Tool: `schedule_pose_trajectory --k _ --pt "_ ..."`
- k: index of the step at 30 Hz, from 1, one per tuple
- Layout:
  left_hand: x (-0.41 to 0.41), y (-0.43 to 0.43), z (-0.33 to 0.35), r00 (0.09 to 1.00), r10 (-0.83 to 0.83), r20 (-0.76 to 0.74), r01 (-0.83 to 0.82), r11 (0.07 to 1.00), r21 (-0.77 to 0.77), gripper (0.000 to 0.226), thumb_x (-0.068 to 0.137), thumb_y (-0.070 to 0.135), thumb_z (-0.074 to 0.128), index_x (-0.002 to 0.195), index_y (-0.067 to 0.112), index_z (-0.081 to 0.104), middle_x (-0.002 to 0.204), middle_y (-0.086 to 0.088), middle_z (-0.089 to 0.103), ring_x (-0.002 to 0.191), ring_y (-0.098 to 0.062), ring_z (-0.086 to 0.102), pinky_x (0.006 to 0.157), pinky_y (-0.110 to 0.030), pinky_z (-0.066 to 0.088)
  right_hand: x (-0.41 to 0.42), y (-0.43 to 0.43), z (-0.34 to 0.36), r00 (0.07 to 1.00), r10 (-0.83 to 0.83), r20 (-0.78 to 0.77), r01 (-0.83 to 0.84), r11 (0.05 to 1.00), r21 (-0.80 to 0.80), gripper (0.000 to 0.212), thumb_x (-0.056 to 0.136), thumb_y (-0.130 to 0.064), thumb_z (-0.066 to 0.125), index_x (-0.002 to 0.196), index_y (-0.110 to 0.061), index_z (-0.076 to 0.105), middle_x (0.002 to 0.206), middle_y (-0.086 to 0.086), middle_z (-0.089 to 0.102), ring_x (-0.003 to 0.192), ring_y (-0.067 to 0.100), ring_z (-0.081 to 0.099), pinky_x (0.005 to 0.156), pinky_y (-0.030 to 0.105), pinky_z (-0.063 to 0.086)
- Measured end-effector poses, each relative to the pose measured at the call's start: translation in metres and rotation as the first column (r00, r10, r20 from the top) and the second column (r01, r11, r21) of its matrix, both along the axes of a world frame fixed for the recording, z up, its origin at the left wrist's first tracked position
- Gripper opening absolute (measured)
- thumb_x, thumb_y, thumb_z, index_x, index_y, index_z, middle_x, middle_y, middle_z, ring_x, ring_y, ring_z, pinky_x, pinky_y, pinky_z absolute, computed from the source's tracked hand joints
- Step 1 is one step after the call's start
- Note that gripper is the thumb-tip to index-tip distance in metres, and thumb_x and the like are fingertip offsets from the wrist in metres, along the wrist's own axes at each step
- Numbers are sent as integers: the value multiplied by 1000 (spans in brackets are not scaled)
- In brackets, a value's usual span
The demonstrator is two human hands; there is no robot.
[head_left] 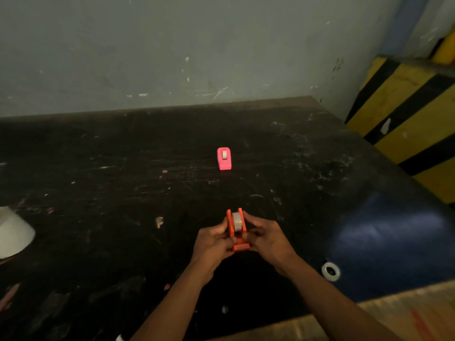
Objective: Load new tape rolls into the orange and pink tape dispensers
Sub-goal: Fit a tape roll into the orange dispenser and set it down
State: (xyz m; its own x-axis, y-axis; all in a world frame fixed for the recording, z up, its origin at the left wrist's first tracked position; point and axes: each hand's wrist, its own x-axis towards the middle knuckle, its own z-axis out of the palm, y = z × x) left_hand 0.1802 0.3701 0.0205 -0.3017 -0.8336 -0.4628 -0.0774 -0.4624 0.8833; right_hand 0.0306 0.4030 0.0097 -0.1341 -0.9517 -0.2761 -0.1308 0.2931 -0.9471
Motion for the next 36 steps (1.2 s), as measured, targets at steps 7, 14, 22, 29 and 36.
schedule_pose_trajectory --k 7,14,22,29,36 --pt "-88 -69 7 998 -8 68 7 1000 11 48 84 -4 68 122 25 67 106 -4 76 98 -18 73 75 -28 59 -87 -75 -5 990 -6 -138 3 1000 -21 73 87 -3 61 95 -75 53 117 -9 70 110 11 66 97 42 54" --pt "-144 -136 -9 977 -73 201 77 997 -14 46 76 7 79 116 29 72 101 -1 78 97 -15 74 87 -36 61 -145 -144 -25 975 36 -220 -39 999 -10 66 78 -13 65 116 -65 54 120 -9 69 109 12 66 96 45 54" --pt "-175 -233 -38 905 -134 403 191 976 -105 50 61 28 81 108 43 71 96 5 80 95 -11 74 93 -40 58 -173 -230 -59 966 3 -259 6 999 32 66 83 -2 64 132 -45 53 123 -5 69 110 12 65 99 41 53" --pt "-193 -310 -78 896 -98 434 201 959 -199 50 74 11 70 120 30 69 102 -1 79 97 -16 74 90 -44 59 -180 -307 -80 945 -44 -325 58 998 33 64 82 0 62 134 -36 55 115 1 72 101 13 66 99 39 53" --pt "-201 -353 -95 824 -73 562 240 943 -230 42 82 12 70 122 23 68 107 -6 77 102 -21 72 96 -41 55 -183 -353 -97 945 -56 -322 75 996 48 54 82 3 63 126 -28 65 102 -1 73 95 13 67 96 42 54"
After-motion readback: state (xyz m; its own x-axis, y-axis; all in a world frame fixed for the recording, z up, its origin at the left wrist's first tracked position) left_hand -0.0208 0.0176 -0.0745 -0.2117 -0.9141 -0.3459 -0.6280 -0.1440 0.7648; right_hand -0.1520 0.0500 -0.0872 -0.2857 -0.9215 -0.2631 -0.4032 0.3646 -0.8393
